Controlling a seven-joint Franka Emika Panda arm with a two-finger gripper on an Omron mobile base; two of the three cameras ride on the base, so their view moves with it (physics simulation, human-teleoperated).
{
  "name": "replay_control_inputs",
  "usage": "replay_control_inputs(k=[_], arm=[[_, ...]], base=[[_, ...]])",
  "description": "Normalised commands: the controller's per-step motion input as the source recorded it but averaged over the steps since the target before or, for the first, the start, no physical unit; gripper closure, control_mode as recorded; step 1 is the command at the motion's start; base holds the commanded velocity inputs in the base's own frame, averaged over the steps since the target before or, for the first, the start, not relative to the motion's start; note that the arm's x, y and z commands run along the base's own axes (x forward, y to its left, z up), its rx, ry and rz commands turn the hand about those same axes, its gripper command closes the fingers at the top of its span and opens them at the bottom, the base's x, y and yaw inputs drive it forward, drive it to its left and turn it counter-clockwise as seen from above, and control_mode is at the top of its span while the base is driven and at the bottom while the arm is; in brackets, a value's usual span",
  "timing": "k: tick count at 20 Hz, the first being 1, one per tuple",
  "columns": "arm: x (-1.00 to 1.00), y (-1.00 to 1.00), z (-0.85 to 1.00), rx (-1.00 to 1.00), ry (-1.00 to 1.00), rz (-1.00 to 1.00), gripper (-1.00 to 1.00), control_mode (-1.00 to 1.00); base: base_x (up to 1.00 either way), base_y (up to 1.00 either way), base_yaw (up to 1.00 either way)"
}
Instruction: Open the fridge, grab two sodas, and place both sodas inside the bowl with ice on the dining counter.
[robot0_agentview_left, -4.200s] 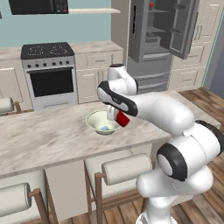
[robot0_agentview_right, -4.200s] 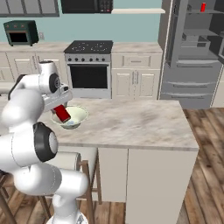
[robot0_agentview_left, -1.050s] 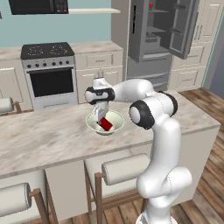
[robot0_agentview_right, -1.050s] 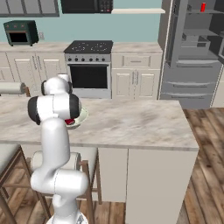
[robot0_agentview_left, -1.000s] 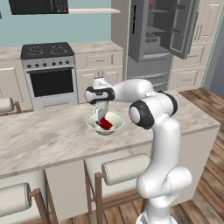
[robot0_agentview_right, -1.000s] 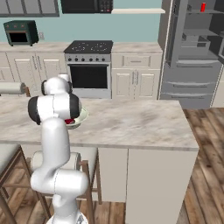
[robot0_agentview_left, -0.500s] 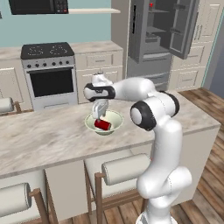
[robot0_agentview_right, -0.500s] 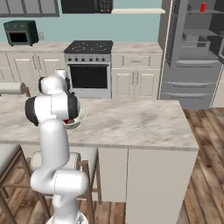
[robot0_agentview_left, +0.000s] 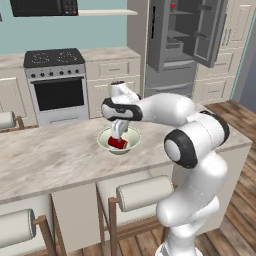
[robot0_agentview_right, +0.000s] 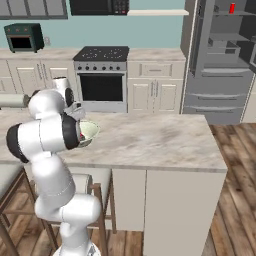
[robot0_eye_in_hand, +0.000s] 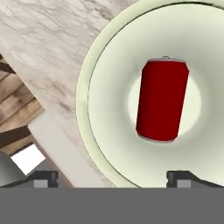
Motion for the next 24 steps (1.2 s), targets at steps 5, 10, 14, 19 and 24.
replay_control_inputs(k=[5,10,14,19,24], arm=[[-1.0,-0.64,0.23,0.08,-0.18,-0.05,-1.0,-1.0],[-1.0,-0.74,0.36,0.12,-0.14,-0.1,-1.0,-1.0],[-0.99,-0.81,0.46,0.1,-0.1,-0.16,-1.0,-1.0],[-0.87,-0.73,0.48,0.06,-0.06,-0.23,-1.0,-1.0],[-0.84,-0.5,0.28,0.07,-0.02,-0.33,-1.0,-1.0]], base=[[0.0,0.0,0.0],[0.0,0.0,0.0],[0.0,0.0,0.0],[0.0,0.0,0.0],[0.0,0.0,0.0]])
